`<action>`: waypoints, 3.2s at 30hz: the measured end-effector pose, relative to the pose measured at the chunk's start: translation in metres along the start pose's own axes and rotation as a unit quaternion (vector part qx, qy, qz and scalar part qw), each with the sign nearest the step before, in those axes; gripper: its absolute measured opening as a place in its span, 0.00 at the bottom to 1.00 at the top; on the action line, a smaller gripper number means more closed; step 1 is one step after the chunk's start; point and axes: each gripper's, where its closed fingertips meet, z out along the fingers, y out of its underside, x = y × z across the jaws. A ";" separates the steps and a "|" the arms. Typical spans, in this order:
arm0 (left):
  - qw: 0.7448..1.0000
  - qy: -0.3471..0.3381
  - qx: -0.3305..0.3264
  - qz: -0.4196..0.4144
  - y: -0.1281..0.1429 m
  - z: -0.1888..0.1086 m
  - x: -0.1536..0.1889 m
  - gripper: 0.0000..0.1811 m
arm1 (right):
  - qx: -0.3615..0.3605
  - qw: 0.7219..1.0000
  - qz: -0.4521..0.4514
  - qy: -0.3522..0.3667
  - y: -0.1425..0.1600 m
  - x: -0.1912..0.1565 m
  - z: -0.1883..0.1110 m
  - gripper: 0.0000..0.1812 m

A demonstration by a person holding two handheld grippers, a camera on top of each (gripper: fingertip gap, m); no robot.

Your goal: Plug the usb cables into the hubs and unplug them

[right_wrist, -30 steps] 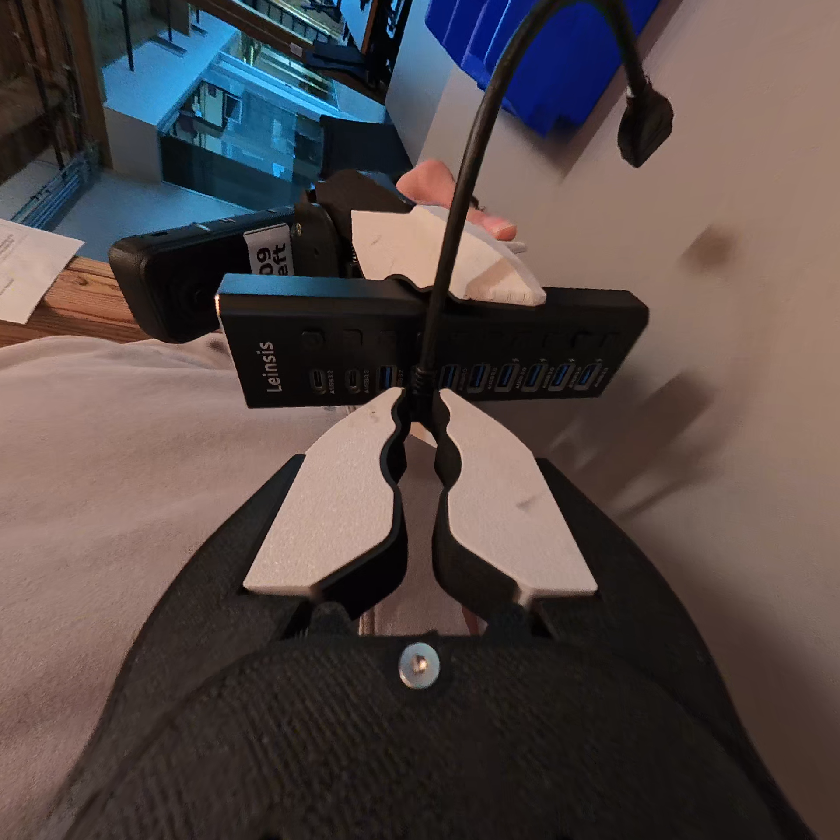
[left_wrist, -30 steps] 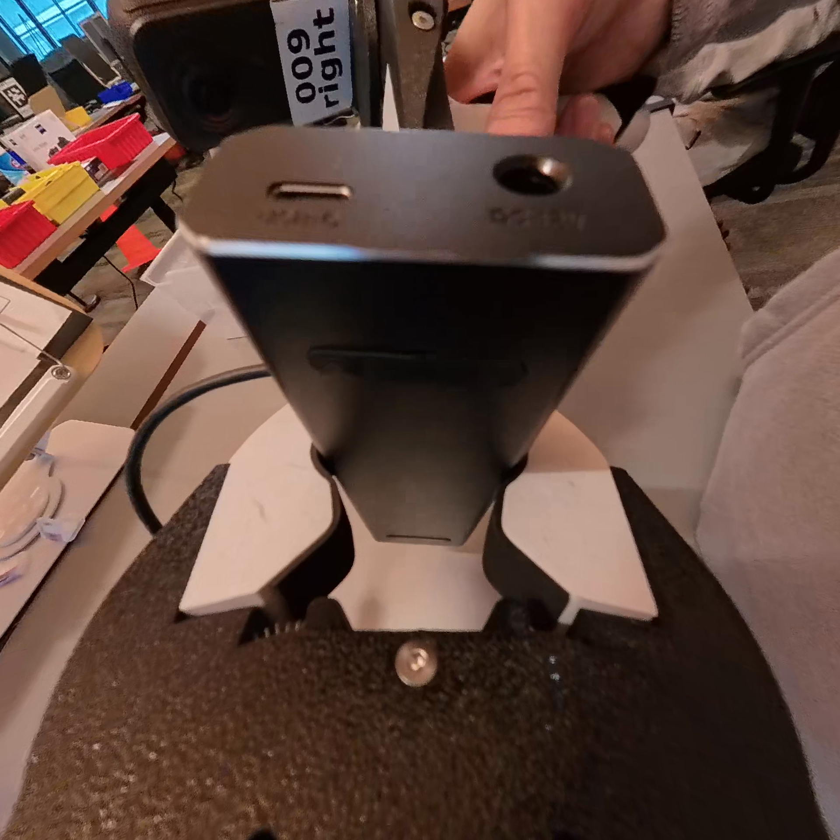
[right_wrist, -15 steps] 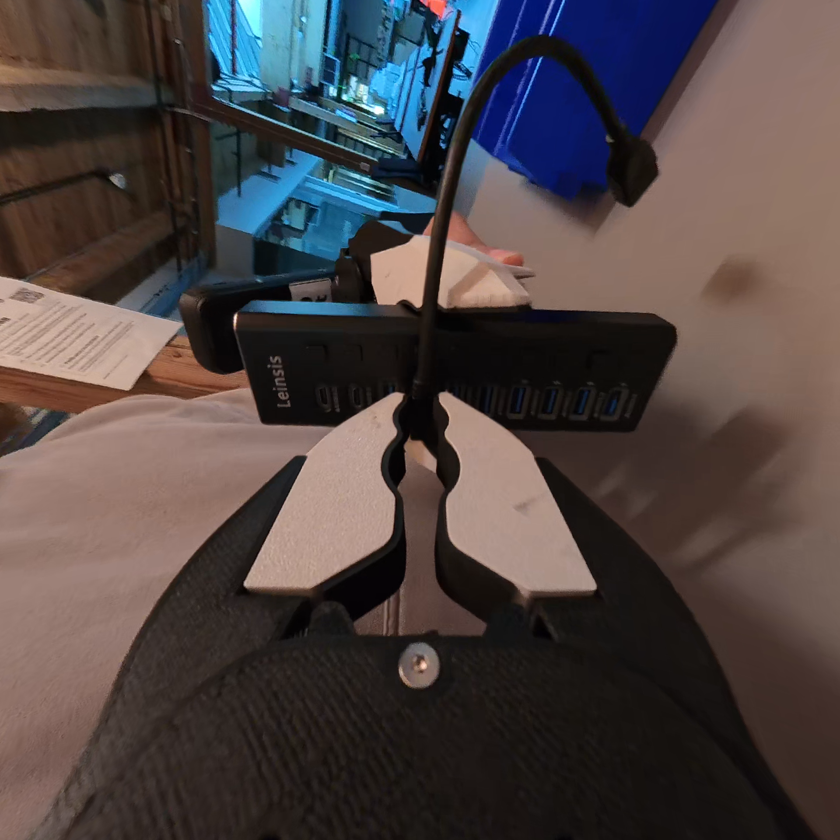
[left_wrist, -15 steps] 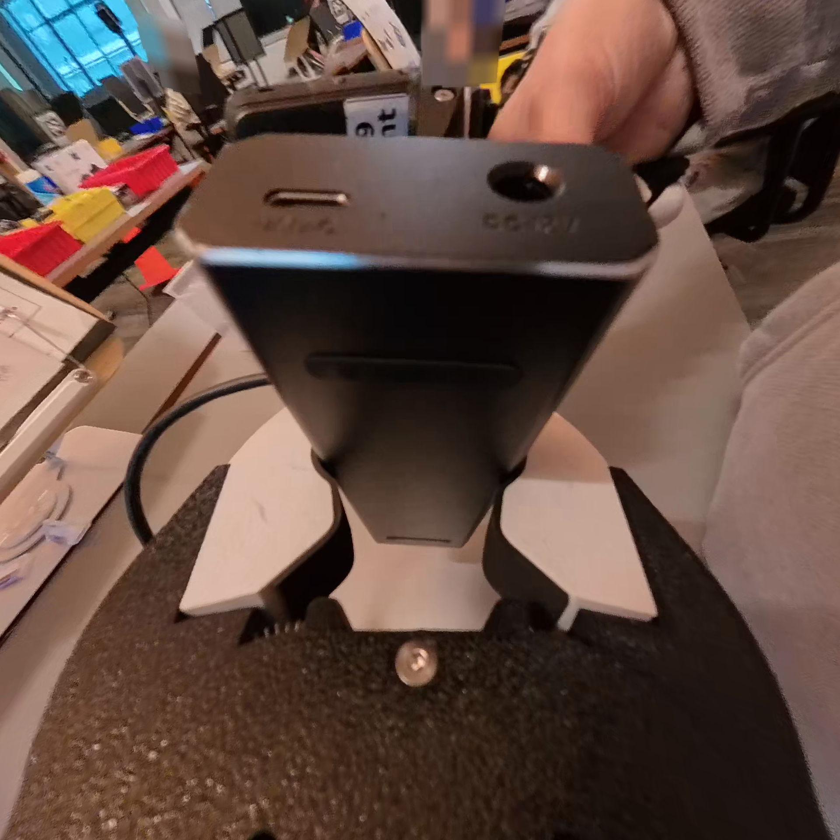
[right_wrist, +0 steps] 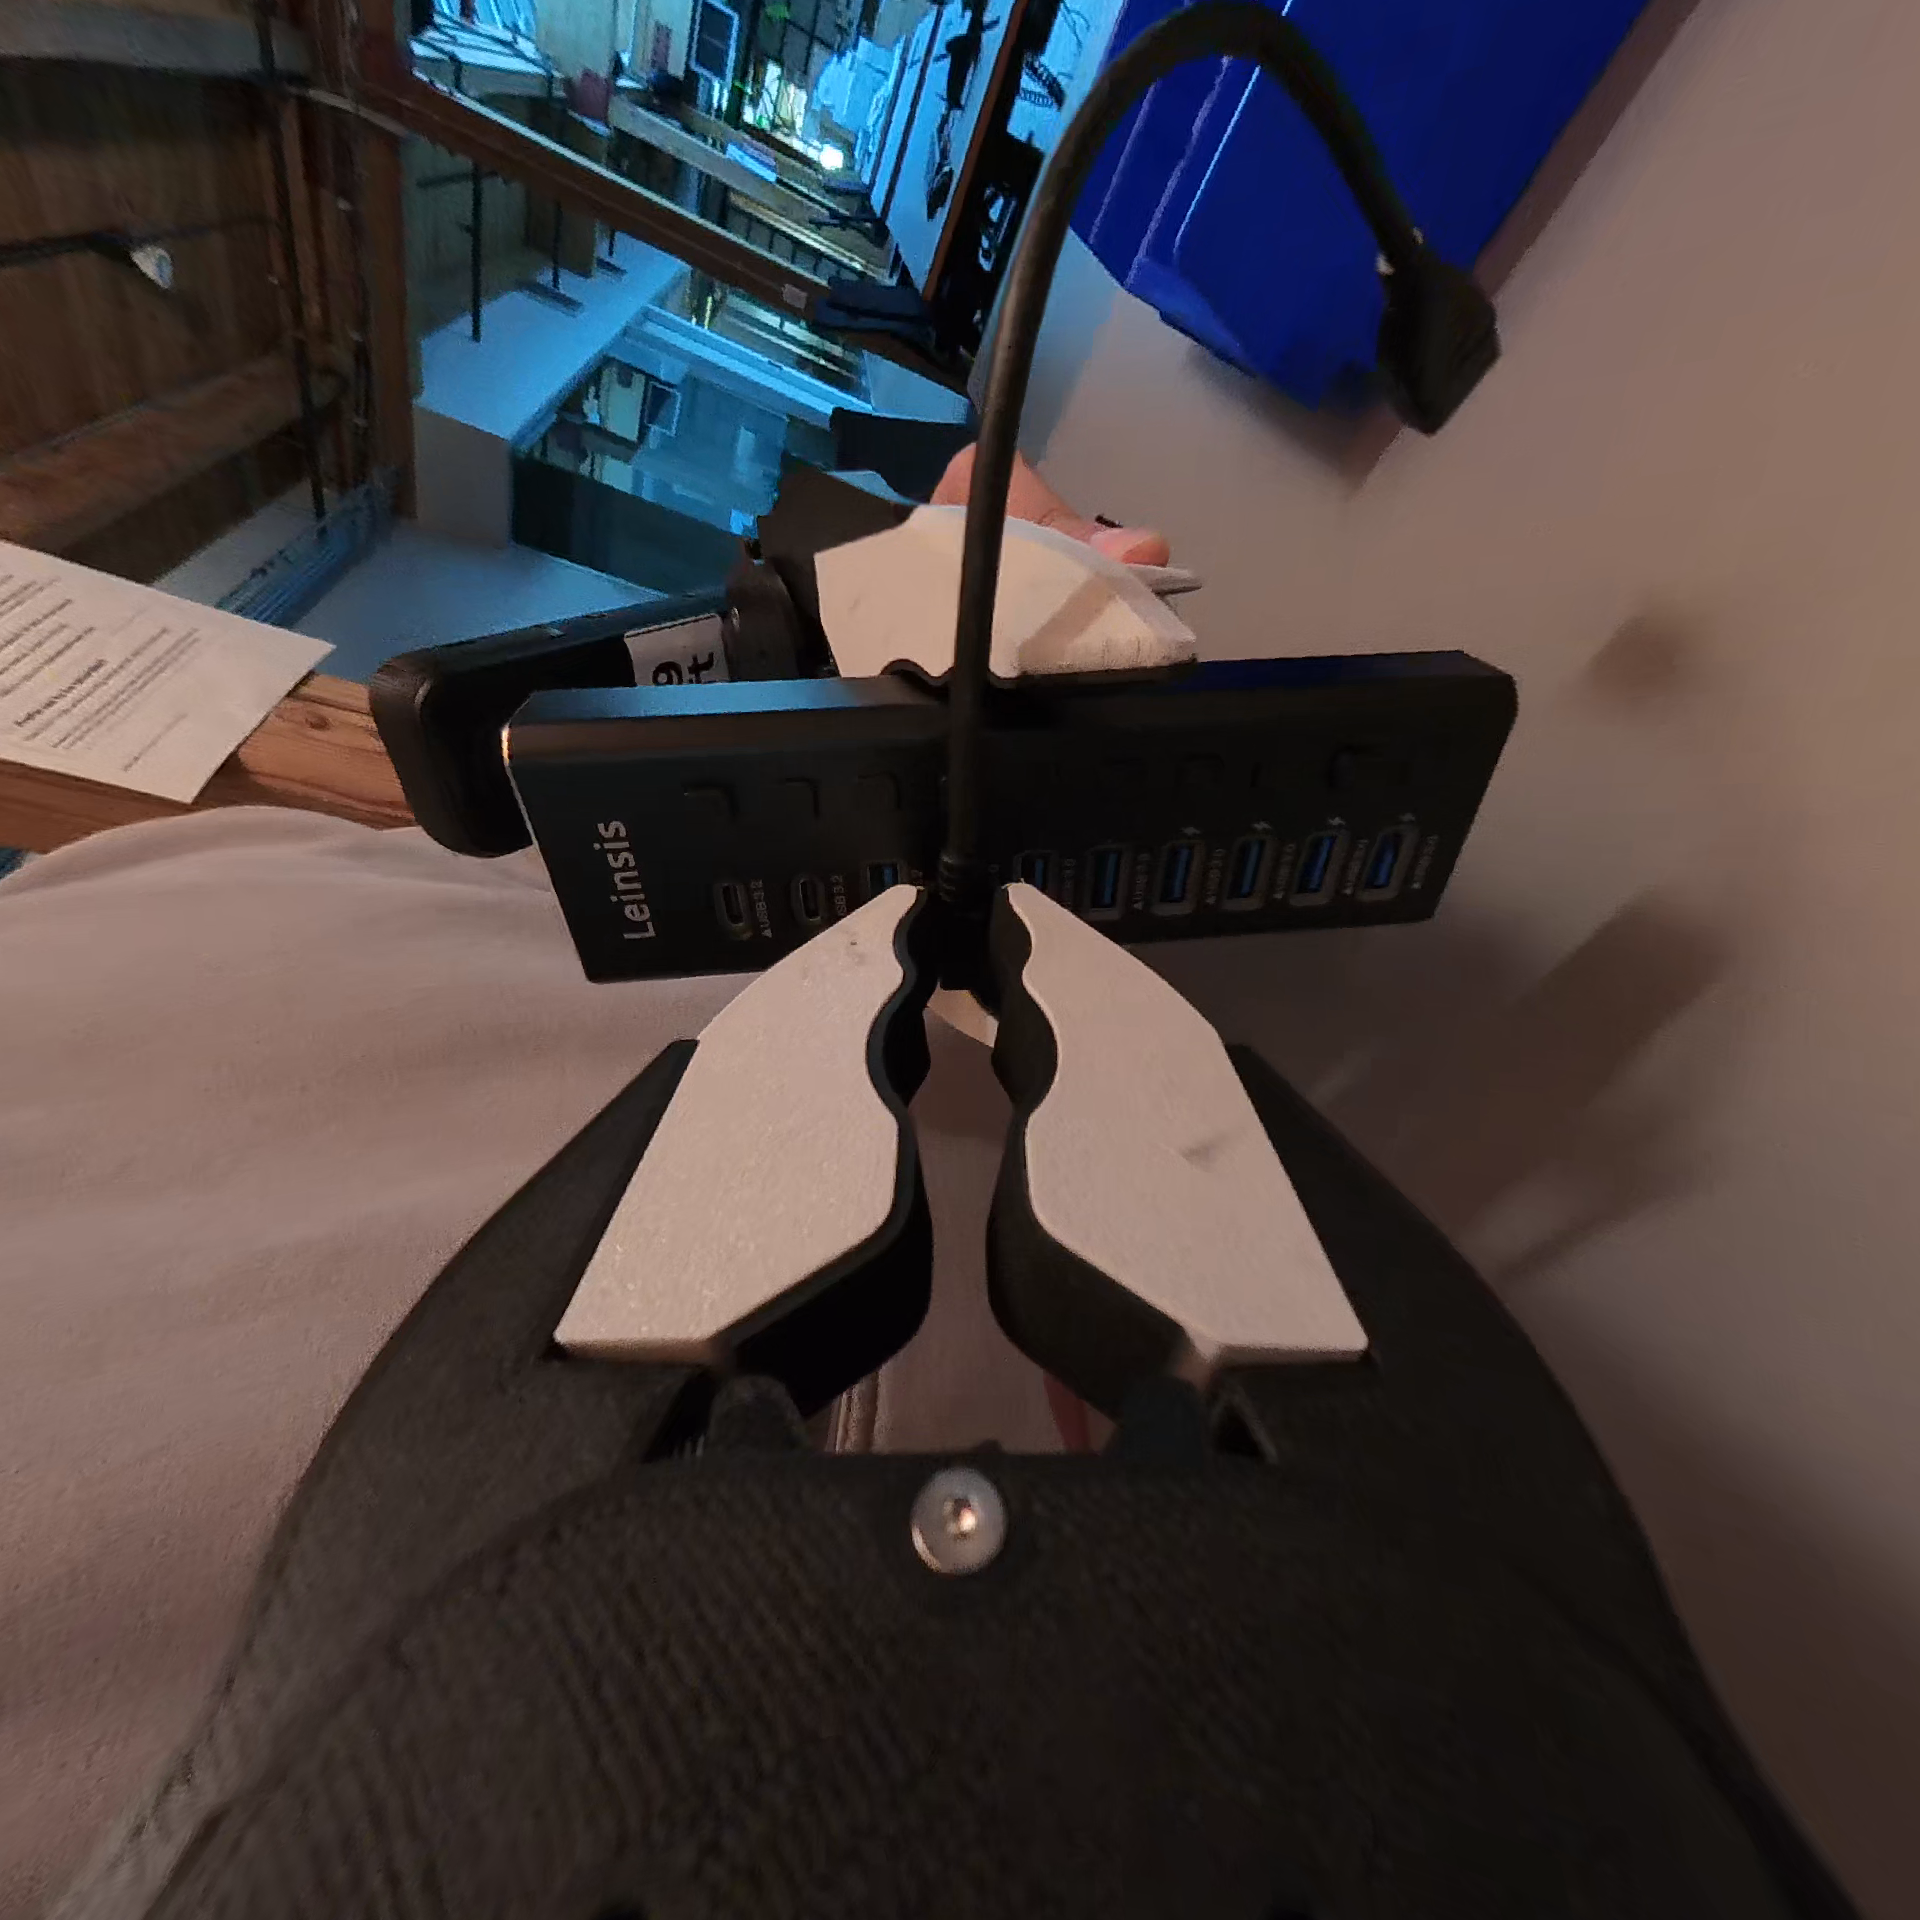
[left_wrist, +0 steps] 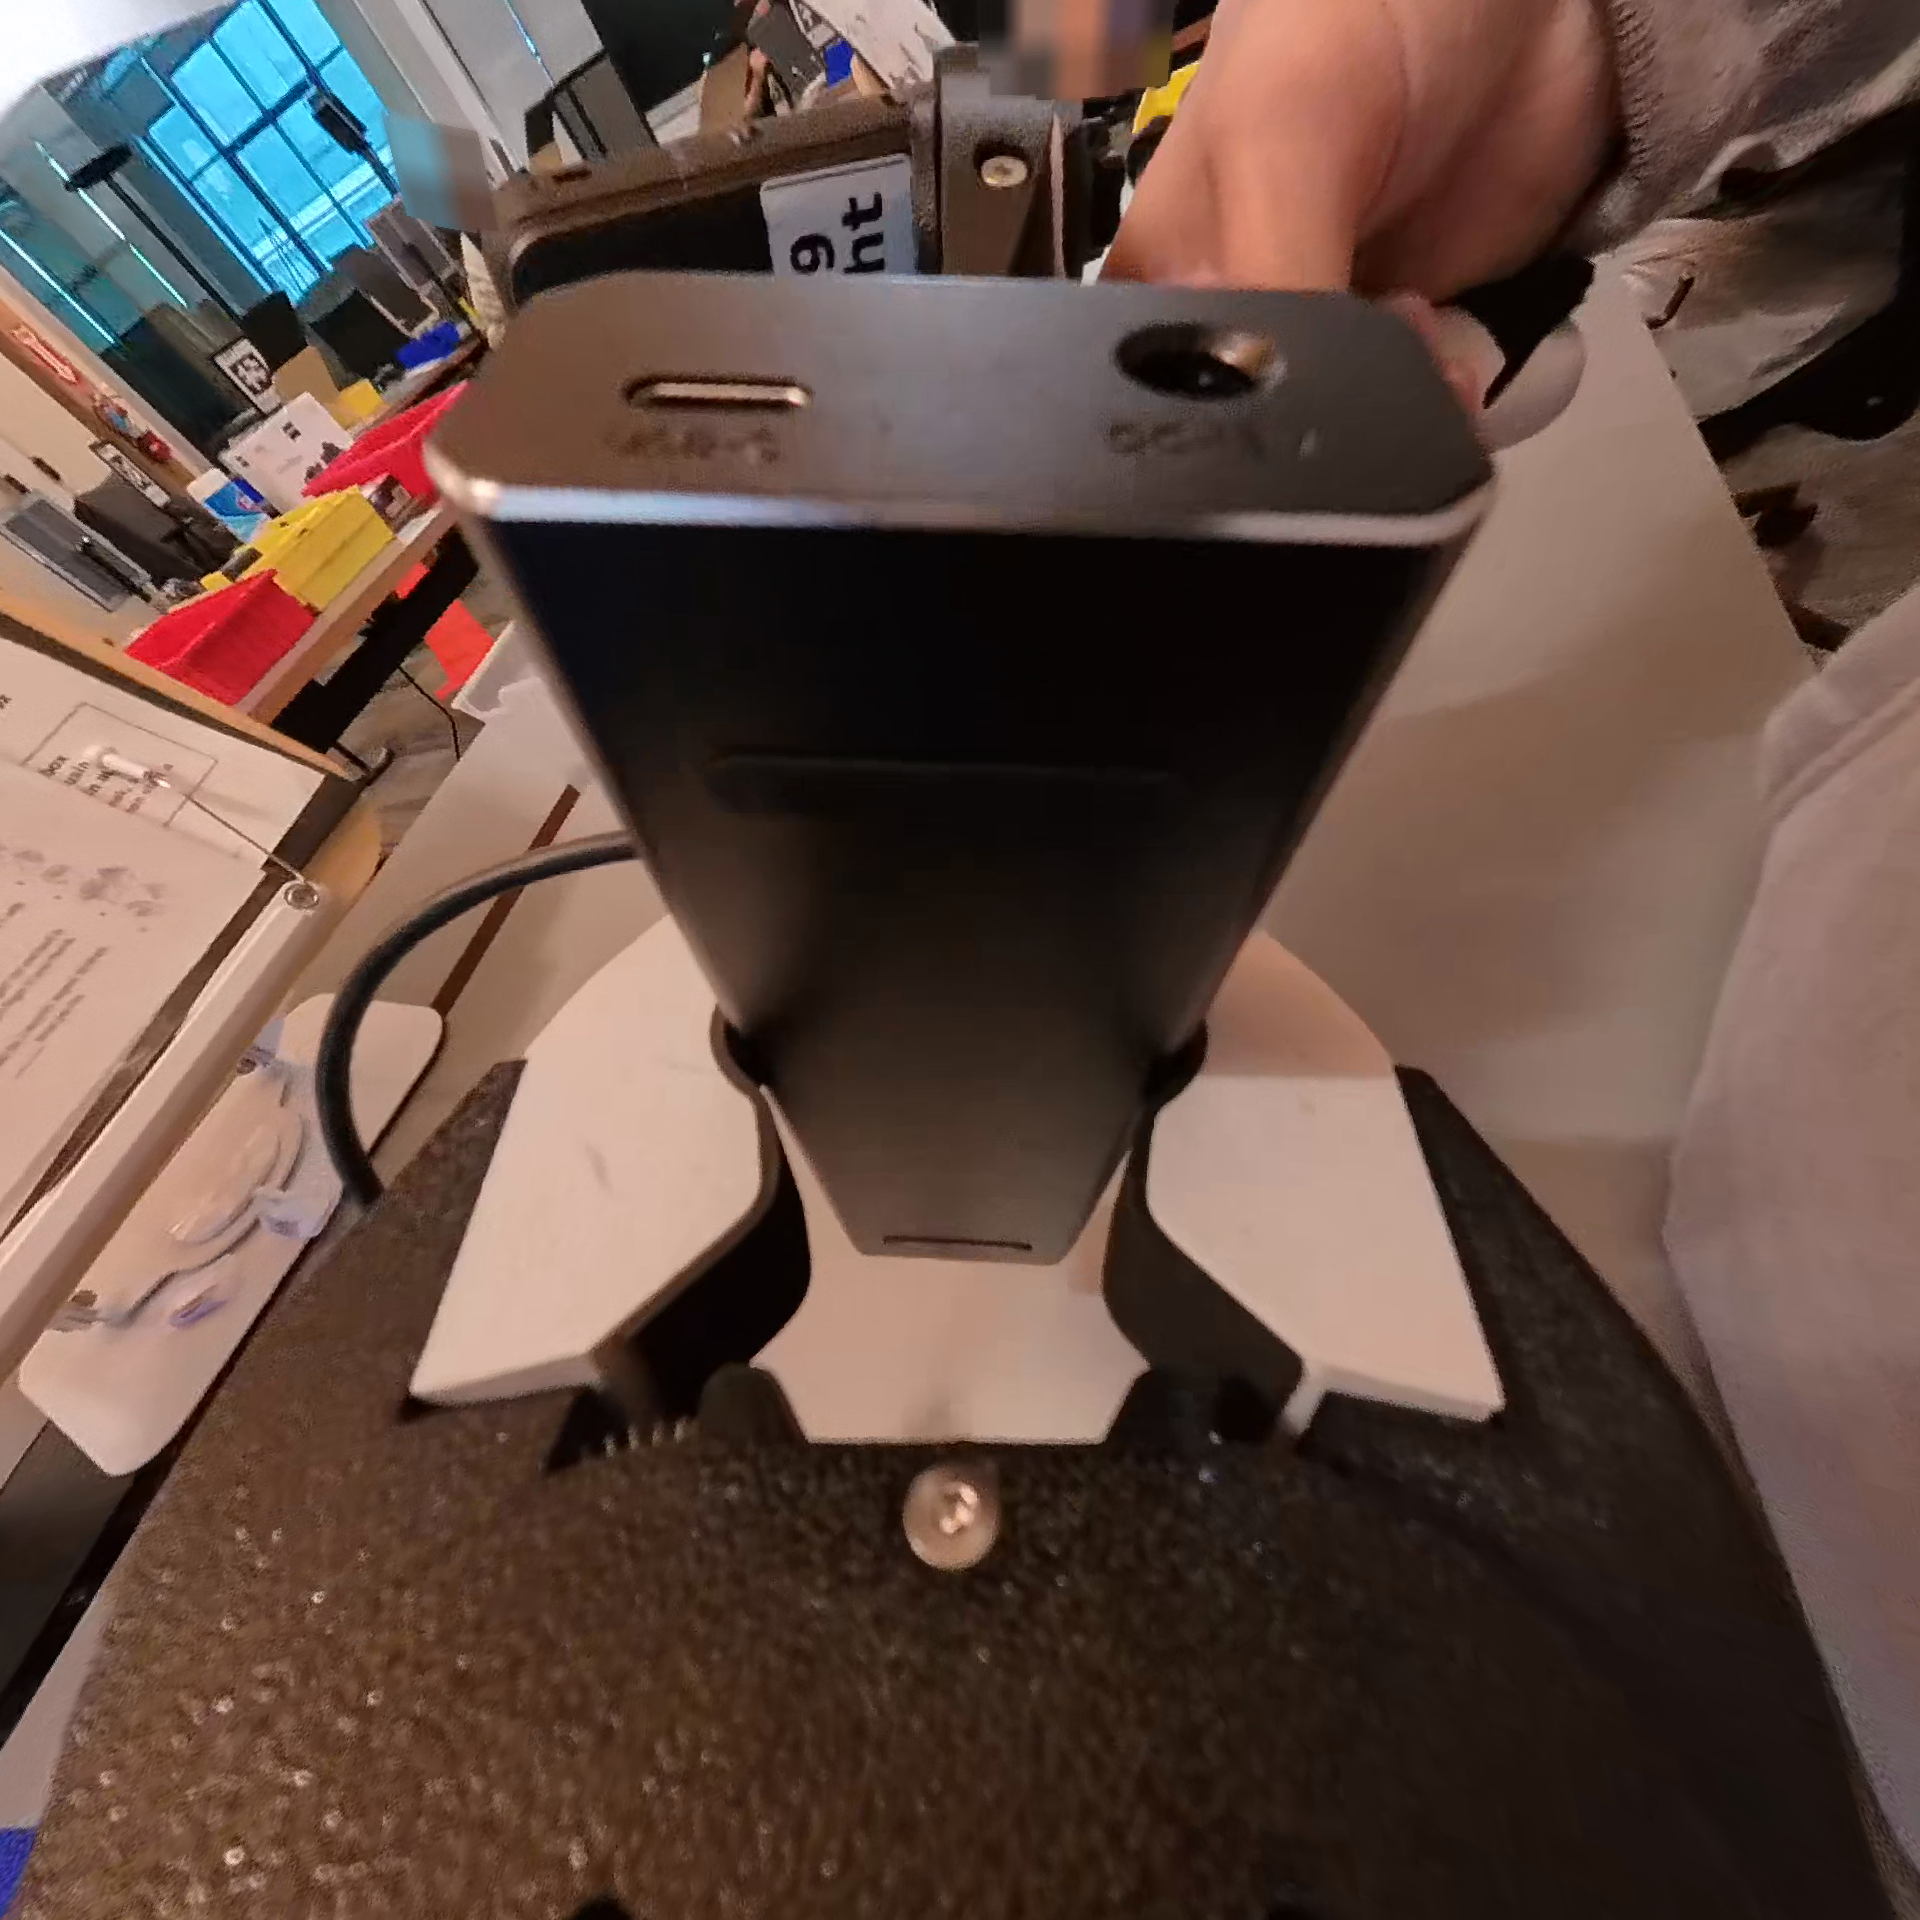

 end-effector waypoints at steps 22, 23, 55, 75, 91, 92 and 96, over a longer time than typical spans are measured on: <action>0.999 0.007 0.013 -0.030 0.006 -0.007 -0.007 0.39 | 0.091 0.995 0.018 -0.031 -0.010 0.000 0.011 0.06; 1.000 0.006 0.008 -0.025 0.007 -0.006 -0.008 0.39 | 0.087 0.996 0.012 -0.034 -0.011 0.001 0.011 0.06; 0.993 0.069 0.061 -0.069 -0.002 -0.016 0.007 0.39 | 0.089 0.986 0.091 -0.105 -0.003 -0.009 0.016 0.06; 0.996 0.077 -0.029 0.031 0.013 0.000 0.021 0.39 | -0.060 0.997 -0.039 0.022 0.019 0.010 0.007 0.06; 0.997 0.052 0.026 -0.051 0.000 -0.009 0.009 0.39 | -0.004 0.998 0.042 -0.047 0.004 -0.004 0.009 0.05; 0.997 0.049 0.017 -0.051 0.002 -0.009 0.008 0.39 | 0.002 0.996 0.063 -0.063 0.002 -0.003 0.008 0.05; 0.996 0.046 0.020 -0.076 0.006 -0.007 0.007 0.39 | 0.046 0.988 0.121 -0.089 -0.002 0.001 0.010 0.05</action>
